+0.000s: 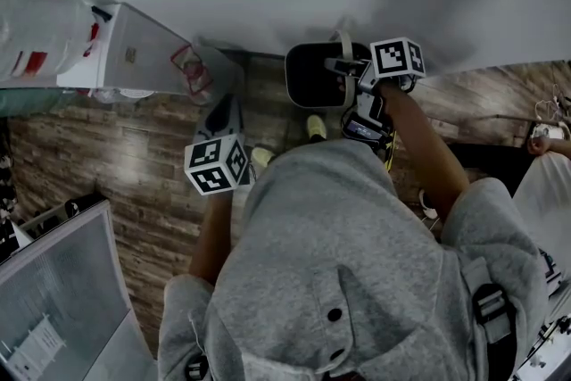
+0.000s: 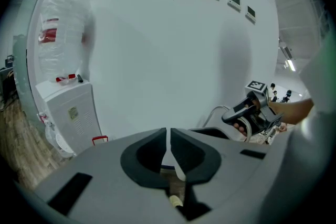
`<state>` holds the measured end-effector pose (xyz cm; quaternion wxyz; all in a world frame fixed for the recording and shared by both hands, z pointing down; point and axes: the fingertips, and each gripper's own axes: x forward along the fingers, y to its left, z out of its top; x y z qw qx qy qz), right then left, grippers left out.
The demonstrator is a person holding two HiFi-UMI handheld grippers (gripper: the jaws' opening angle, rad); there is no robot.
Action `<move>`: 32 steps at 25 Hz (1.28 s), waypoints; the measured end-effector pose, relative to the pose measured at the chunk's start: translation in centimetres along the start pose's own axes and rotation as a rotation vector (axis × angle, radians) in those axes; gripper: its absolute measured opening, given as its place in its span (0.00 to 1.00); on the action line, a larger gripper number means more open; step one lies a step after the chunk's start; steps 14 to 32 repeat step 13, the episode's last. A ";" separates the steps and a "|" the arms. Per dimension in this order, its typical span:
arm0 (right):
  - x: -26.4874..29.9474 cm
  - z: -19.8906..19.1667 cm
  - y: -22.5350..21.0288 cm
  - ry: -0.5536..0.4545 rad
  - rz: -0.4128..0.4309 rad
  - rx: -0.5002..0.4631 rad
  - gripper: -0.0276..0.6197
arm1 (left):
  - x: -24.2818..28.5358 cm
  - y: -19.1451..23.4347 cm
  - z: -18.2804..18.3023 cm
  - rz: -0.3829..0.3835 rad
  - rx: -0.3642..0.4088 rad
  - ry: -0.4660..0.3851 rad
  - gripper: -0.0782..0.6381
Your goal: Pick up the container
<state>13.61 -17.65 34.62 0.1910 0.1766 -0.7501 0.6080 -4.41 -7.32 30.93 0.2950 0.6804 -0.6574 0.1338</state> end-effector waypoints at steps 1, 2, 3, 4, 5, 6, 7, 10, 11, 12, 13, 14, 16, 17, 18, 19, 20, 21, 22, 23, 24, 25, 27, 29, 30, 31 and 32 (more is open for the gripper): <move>0.3 0.0 0.1 0.002 0.000 0.000 0.08 | -0.1 0.2 0.0 0.003 -0.003 -0.003 0.15; 0.4 -0.1 0.3 0.003 0.000 0.000 0.08 | -0.2 0.4 0.0 0.006 -0.007 -0.005 0.15; 0.6 -0.1 0.4 0.004 0.000 0.002 0.08 | -0.4 0.6 0.0 0.009 -0.010 -0.007 0.15; 0.7 -0.2 0.6 0.006 0.001 0.004 0.08 | -0.6 0.6 -0.1 0.011 -0.013 -0.009 0.15; 0.7 -0.3 0.7 0.007 0.002 0.005 0.08 | -0.7 0.7 -0.1 0.013 -0.016 -0.009 0.15; 0.8 -0.4 0.8 0.009 0.004 0.006 0.08 | -0.9 0.7 -0.2 0.015 -0.017 -0.010 0.15; 0.9 -0.5 0.9 0.012 0.005 0.007 0.08 | -1.0 0.8 -0.3 0.016 -0.019 -0.010 0.15; 1.5 -1.0 1.1 0.022 0.008 0.011 0.08 | -1.3 1.3 -0.6 0.021 -0.024 -0.011 0.15; 1.7 -1.0 1.2 0.024 0.009 0.012 0.08 | -1.4 1.5 -0.6 0.022 -0.026 -0.011 0.15; 1.9 -1.1 1.3 0.026 0.010 0.013 0.08 | -1.5 1.6 -0.6 0.023 -0.027 -0.011 0.15; 2.1 -1.2 1.4 0.029 0.010 0.015 0.08 | -1.5 1.8 -0.7 0.024 -0.028 -0.011 0.15; 2.1 -1.2 1.4 0.029 0.010 0.015 0.08 | -1.5 1.8 -0.7 0.024 -0.028 -0.011 0.15; 2.1 -1.2 1.4 0.029 0.010 0.015 0.08 | -1.5 1.8 -0.7 0.024 -0.028 -0.011 0.15; 2.1 -1.2 1.4 0.029 0.010 0.015 0.08 | -1.5 1.8 -0.7 0.024 -0.028 -0.011 0.15; 2.1 -1.2 1.4 0.029 0.010 0.015 0.08 | -1.5 1.8 -0.7 0.024 -0.028 -0.011 0.15; 2.1 -1.2 1.4 0.029 0.010 0.015 0.08 | -1.5 1.8 -0.7 0.024 -0.028 -0.011 0.15; 2.1 -1.2 1.4 0.029 0.010 0.015 0.08 | -1.5 1.8 -0.7 0.024 -0.028 -0.011 0.15; 2.1 -1.2 1.4 0.029 0.010 0.015 0.08 | -1.5 1.8 -0.7 0.024 -0.028 -0.011 0.15; 2.1 -1.2 1.4 0.029 0.010 0.015 0.08 | -1.5 1.8 -0.7 0.024 -0.028 -0.011 0.15; 2.1 -1.2 1.4 0.029 0.010 0.015 0.08 | -1.5 1.8 -0.7 0.024 -0.028 -0.011 0.15; 2.1 -1.2 1.4 0.029 0.010 0.015 0.08 | -1.5 1.8 -0.7 0.024 -0.028 -0.011 0.15; 2.1 -1.2 1.4 0.029 0.010 0.015 0.08 | -1.5 1.8 -0.7 0.024 -0.028 -0.011 0.15; 2.1 -1.2 1.4 0.029 0.010 0.015 0.08 | -1.5 1.8 -0.7 0.024 -0.028 -0.011 0.15; 2.1 -1.2 1.4 0.029 0.010 0.015 0.08 | -1.5 1.8 -0.7 0.024 -0.028 -0.011 0.15; 2.1 -1.2 1.4 0.029 0.010 0.015 0.08 | -1.5 1.8 -0.7 0.024 -0.028 -0.011 0.15; 2.1 -1.2 1.4 0.029 0.010 0.015 0.08 | -1.5 1.8 -0.7 0.024 -0.028 -0.011 0.15; 2.1 -1.2 1.4 0.029 0.010 0.015 0.08 | -1.5 1.8 -0.7 0.024 -0.028 -0.011 0.15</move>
